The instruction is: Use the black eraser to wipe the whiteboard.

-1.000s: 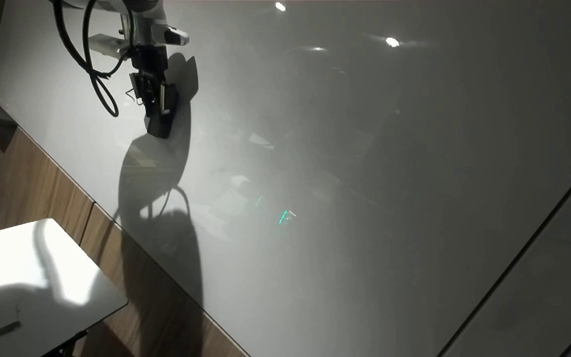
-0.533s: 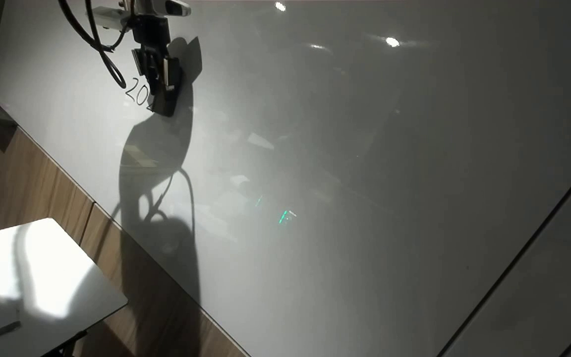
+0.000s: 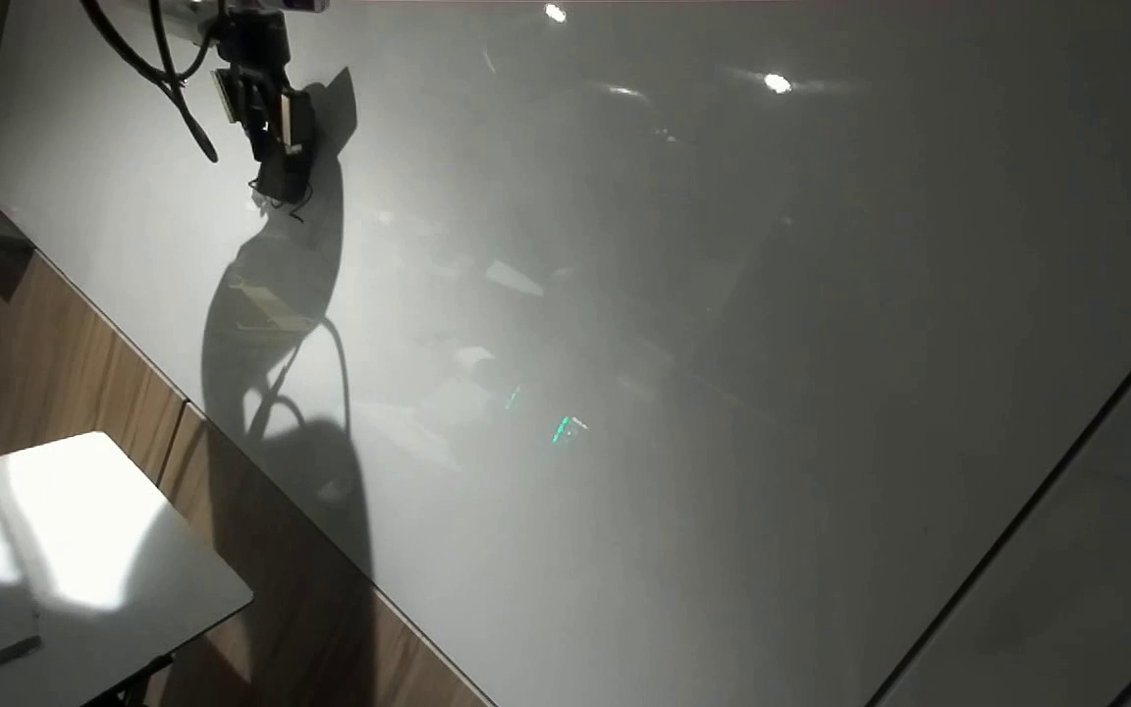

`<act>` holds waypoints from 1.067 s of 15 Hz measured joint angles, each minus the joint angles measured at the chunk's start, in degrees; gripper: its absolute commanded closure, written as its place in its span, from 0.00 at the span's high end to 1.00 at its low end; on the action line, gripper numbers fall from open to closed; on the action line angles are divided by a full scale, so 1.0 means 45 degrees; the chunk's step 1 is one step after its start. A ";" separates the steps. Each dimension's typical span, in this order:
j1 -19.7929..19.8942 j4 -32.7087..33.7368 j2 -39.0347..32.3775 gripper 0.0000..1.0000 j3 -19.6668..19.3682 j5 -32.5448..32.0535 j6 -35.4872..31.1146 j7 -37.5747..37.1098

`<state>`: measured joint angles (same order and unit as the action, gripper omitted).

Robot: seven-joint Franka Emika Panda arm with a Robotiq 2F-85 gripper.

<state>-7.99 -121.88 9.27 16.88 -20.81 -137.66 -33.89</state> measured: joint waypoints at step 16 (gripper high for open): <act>-0.1112 0.1773 -0.2008 0.31 0.0589 -0.1265 -0.0359 -0.0738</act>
<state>-12.99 -113.90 0.23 19.54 -26.51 -139.27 -37.21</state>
